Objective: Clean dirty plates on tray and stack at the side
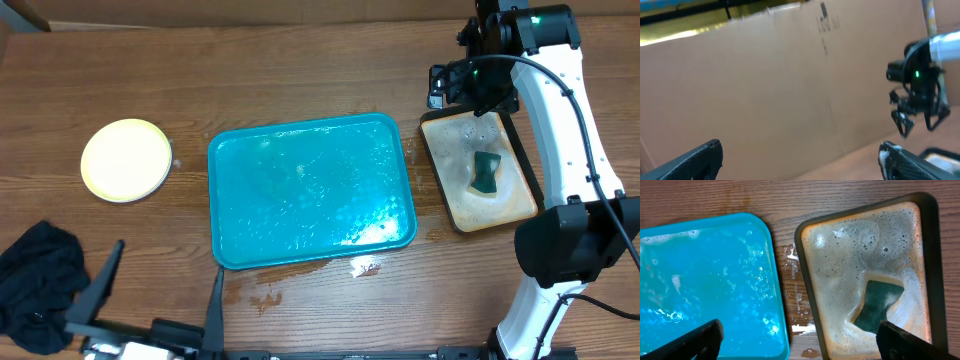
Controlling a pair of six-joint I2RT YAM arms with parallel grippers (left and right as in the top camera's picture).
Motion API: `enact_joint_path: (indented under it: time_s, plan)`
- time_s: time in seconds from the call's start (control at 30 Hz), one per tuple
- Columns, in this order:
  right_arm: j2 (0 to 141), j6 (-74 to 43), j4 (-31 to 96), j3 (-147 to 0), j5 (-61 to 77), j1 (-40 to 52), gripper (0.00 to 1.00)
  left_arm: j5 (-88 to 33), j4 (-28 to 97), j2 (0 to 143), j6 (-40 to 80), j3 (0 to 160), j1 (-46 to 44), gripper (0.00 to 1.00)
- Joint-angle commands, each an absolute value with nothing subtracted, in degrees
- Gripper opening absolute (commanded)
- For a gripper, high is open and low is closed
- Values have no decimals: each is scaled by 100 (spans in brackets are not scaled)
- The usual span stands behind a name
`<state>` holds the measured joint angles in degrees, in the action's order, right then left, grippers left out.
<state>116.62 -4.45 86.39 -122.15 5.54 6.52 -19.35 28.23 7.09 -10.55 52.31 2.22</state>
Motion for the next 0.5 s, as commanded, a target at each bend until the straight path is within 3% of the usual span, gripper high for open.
enact_joint_path:
  time_s: [0.0,0.47]
  plan:
    - [11445,-405,8615,-12387,502,666,100,-1957,2821,399,-1111,4678,178,100]
    - [11445,-405,8615,-12387,502,666,100,-1837,2775,23,-611,2906,178,100]
